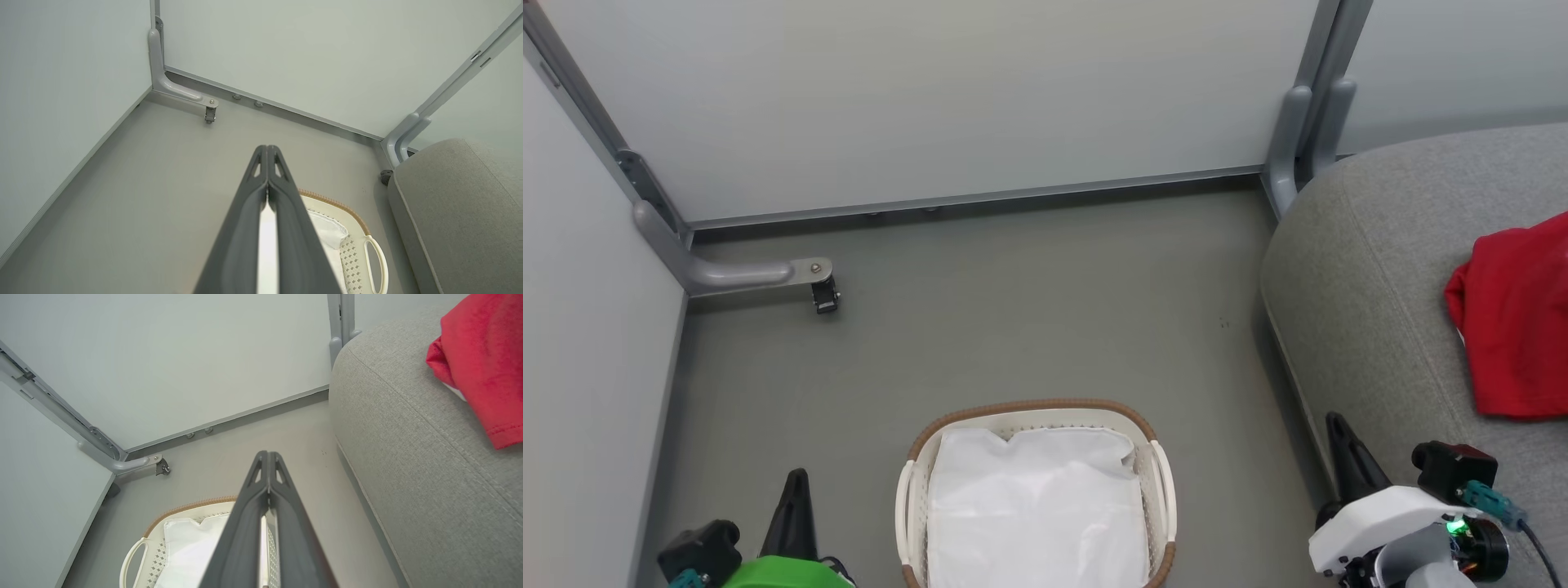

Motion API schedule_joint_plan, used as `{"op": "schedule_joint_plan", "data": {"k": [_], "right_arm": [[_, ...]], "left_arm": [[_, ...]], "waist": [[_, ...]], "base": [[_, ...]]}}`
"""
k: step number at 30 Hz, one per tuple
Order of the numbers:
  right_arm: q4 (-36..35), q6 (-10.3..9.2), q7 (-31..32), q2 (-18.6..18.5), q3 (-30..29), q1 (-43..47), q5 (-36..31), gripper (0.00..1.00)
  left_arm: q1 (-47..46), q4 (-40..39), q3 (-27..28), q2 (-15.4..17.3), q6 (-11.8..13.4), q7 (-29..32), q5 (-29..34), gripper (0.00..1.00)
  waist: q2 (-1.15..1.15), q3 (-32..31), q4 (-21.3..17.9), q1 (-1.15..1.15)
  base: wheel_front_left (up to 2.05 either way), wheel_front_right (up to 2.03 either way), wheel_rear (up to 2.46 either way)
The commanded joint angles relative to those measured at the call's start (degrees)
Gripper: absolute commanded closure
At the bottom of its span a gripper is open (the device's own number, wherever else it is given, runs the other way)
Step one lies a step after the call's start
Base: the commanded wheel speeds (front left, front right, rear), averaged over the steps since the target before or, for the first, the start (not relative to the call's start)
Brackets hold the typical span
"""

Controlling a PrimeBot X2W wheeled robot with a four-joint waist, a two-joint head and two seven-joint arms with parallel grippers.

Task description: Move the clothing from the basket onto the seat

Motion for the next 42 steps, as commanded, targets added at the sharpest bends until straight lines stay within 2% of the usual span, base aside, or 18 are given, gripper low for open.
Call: {"op": "schedule_joint_plan", "data": {"k": [1,20,42], "right_arm": [[-1.2,-0.01,0.5,-0.2,-0.4,-0.7,2.7,1.00],[-3.3,-0.02,5.0,-0.3,-2.3,-0.9,19.7,1.00],[-5.2,-0.03,9.1,-0.4,-4.0,-1.2,35.5,1.00]], "left_arm": [[-1.5,-1.2,0.5,0.1,-0.4,0.6,-2.6,1.00],[-3.1,-2.9,2.6,0.2,-0.9,5.0,-18.8,1.00],[-4.7,-4.4,4.7,0.2,-1.5,9.2,-33.8,1.00]], "waist": [[0.00,0.0,0.0,0.00],[0.00,-0.2,0.0,0.00],[0.00,-0.5,-0.1,0.00]], "base": [[0.00,0.00,0.00],[0.00,0.00,0.00],[0.00,0.00,0.00]]}}
